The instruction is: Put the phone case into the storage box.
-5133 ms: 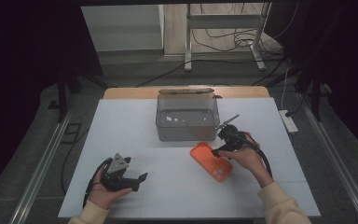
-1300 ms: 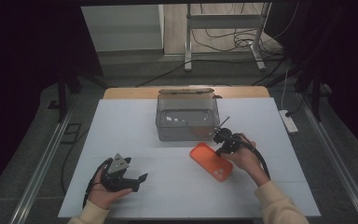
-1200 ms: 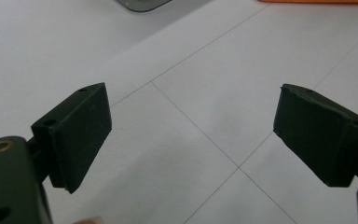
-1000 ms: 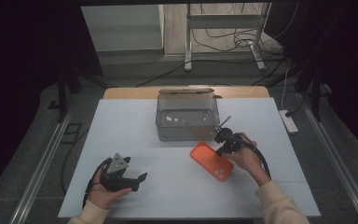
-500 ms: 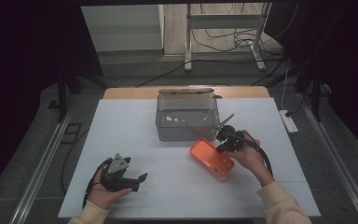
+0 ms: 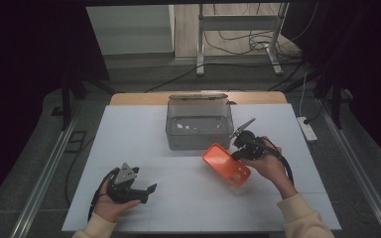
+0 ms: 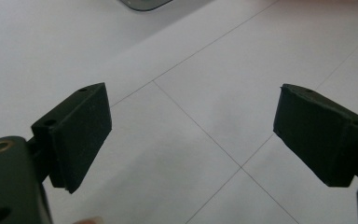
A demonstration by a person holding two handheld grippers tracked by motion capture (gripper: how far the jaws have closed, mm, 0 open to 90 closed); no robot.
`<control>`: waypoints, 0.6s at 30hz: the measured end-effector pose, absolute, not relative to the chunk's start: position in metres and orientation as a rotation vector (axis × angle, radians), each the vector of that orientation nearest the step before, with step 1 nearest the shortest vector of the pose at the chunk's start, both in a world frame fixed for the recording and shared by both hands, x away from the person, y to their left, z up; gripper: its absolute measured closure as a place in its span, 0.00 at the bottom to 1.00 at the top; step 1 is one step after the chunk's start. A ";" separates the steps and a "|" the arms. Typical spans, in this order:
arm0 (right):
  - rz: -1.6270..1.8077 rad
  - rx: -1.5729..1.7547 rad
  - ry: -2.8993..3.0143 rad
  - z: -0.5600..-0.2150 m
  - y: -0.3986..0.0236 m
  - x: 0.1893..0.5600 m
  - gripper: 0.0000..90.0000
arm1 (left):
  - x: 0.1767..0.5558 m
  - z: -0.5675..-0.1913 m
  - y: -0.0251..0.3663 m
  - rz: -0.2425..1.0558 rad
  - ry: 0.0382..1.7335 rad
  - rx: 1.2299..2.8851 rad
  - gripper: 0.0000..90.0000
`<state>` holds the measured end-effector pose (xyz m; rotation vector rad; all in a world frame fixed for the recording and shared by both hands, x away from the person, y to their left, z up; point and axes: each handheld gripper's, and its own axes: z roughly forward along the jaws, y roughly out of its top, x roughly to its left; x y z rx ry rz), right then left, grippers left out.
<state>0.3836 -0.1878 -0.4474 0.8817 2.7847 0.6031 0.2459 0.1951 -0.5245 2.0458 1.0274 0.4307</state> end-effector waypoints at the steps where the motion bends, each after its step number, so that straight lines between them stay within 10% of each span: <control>1: 0.608 0.877 2.778 -0.445 -0.188 0.383 0.99 | 0.246 -0.525 0.195 0.430 1.028 2.046 0.13; 18: 0.713 0.843 2.715 -0.419 -0.194 0.372 0.99 | 0.246 -0.525 0.195 0.429 1.030 2.047 0.13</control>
